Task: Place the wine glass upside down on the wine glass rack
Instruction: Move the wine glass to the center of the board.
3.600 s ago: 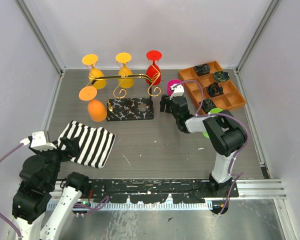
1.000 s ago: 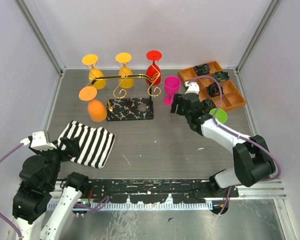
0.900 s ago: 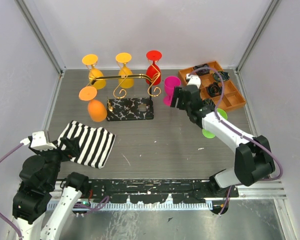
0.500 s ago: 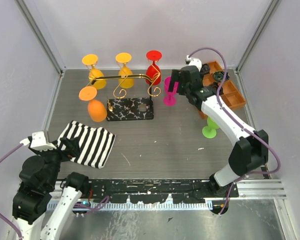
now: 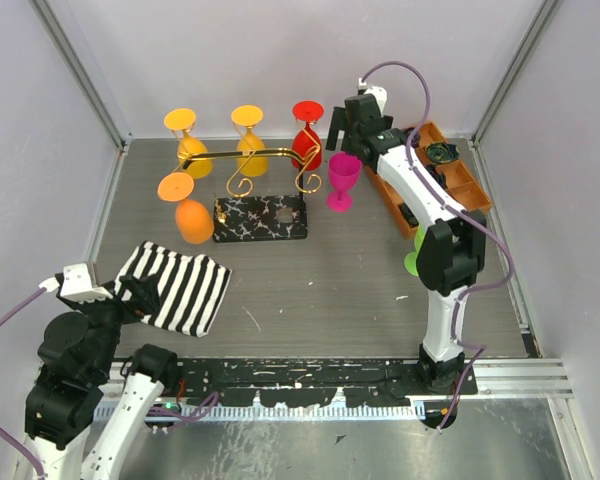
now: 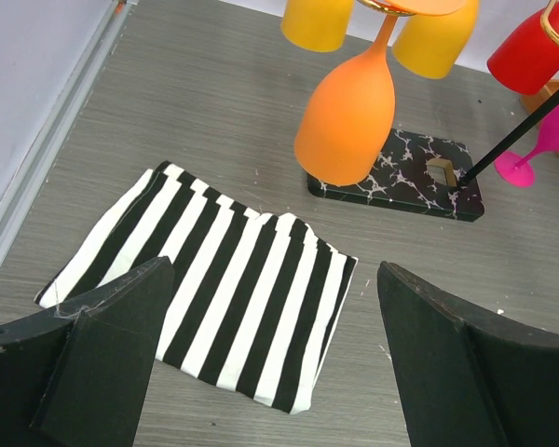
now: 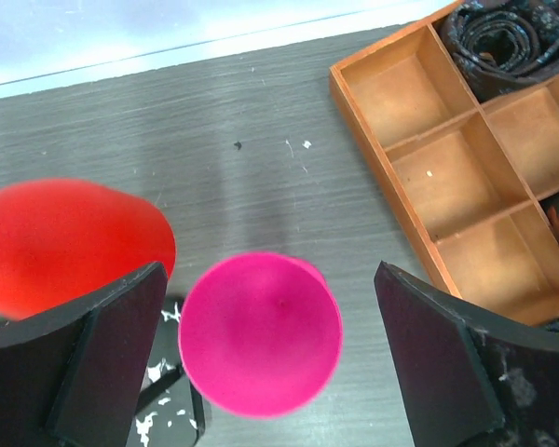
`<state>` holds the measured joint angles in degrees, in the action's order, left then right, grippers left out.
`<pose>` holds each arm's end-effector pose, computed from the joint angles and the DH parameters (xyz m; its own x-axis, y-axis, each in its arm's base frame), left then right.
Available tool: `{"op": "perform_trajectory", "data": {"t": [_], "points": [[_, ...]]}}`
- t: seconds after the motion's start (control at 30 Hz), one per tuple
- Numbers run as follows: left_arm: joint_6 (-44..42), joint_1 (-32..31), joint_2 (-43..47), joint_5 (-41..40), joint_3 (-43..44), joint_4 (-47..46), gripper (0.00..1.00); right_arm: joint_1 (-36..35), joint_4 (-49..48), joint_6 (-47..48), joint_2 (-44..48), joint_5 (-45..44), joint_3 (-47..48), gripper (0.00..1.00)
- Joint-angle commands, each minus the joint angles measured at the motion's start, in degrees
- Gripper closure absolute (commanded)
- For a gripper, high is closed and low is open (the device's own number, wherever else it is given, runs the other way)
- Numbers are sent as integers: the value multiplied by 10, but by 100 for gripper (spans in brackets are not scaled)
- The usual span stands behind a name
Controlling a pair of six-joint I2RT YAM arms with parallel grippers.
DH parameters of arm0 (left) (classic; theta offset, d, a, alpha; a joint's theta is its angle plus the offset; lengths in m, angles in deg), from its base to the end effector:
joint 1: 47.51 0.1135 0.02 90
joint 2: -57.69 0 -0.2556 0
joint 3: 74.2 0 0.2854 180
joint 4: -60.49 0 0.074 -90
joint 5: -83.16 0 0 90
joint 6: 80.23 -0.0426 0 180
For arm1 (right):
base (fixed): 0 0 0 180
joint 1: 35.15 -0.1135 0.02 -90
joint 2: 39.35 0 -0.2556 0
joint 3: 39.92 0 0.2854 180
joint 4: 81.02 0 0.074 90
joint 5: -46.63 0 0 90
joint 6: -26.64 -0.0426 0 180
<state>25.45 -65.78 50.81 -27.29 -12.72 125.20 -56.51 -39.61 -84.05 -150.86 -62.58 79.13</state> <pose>0.0462 0.0004 0.3568 -0.1516 -0.2166 -0.9644 -0.0767 0.9753 -0.2070 0.4628 0.1660 0.3251 -0.5172 0.1560 -0.8415 0.0996 0.9875 0.1218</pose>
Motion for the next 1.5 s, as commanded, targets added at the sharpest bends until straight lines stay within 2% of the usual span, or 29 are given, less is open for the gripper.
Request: {"op": "perform_trajectory", "data": {"t": [0.0,0.27,1.1,1.33,1.47], "points": [[-4,3,10,3,-8,-15,2,6,38,7,-49,0,97,0],[-4,3,14,3,-9,-16,2,9,96,13,-118,39,172,0],[-5,3,10,4,-9,-16,2,8,110,6,-147,45,129,2],[-4,3,10,3,-9,-16,2,8,108,12,-130,47,104,8],[-5,3,11,3,-9,-16,2,8,110,18,-116,60,89,16]]}}
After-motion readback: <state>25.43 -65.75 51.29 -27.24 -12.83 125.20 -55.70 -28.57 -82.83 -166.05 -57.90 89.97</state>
